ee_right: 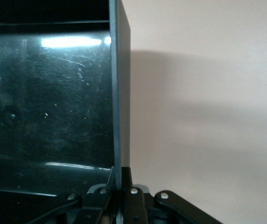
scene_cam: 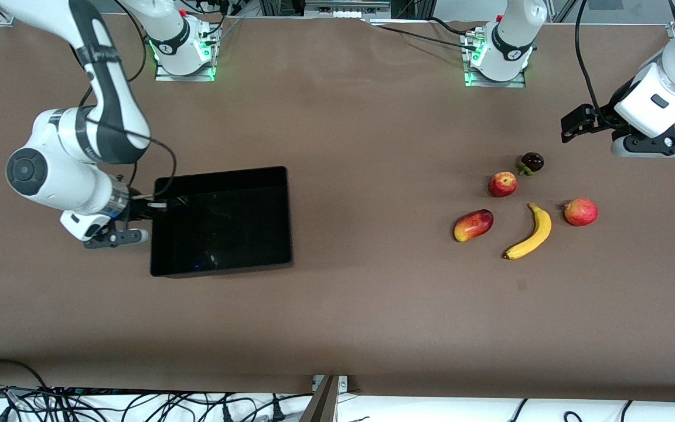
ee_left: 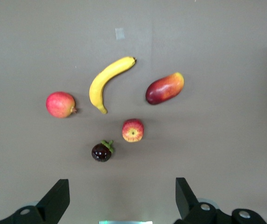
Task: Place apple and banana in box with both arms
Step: 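Slide the box toward the fruit while the left gripper reaches the apple, then close the left gripper on the small red apple, then carry the apple over the box while the right gripper releases and withdraws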
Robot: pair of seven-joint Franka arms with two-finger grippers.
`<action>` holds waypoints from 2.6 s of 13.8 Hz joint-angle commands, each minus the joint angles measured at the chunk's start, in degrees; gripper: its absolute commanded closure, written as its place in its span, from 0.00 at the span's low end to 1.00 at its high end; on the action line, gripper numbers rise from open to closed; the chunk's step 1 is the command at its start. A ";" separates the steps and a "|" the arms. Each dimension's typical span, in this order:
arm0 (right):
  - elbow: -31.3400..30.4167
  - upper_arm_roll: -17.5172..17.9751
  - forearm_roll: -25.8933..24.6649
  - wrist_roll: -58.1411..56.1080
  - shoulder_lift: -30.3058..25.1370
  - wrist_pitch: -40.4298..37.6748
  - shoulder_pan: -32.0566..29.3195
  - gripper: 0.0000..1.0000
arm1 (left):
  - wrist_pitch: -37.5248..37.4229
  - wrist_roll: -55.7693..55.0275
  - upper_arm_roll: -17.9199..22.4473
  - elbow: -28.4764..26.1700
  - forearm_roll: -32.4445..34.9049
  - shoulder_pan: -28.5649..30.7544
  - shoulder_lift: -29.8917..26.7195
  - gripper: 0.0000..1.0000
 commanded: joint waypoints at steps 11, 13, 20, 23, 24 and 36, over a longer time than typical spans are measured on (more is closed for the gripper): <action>13.10 4.08 4.57 33.04 15.20 3.43 26.27 1.00 | 16.33 1.54 -0.19 -20.13 2.27 -0.28 6.02 0.00; 13.10 3.99 4.40 32.96 16.26 5.45 27.42 1.00 | 24.51 1.54 -0.45 -25.85 3.83 -0.72 6.55 0.00; 12.84 3.90 1.68 34.97 17.58 7.39 29.89 1.00 | 44.66 1.54 -2.38 -36.68 11.23 -0.55 13.48 0.00; 12.84 3.90 1.67 35.41 17.85 7.39 29.89 1.00 | 51.09 1.54 -2.38 -38.45 11.23 -0.11 16.82 0.00; 12.92 3.90 1.76 36.64 17.76 7.39 29.80 1.00 | 51.09 1.54 -2.38 -38.45 11.23 -0.11 17.09 0.00; 16.00 0.93 1.32 38.14 15.57 4.06 29.18 0.00 | 10.24 0.05 -10.99 -6.05 5.80 -0.81 17.88 0.76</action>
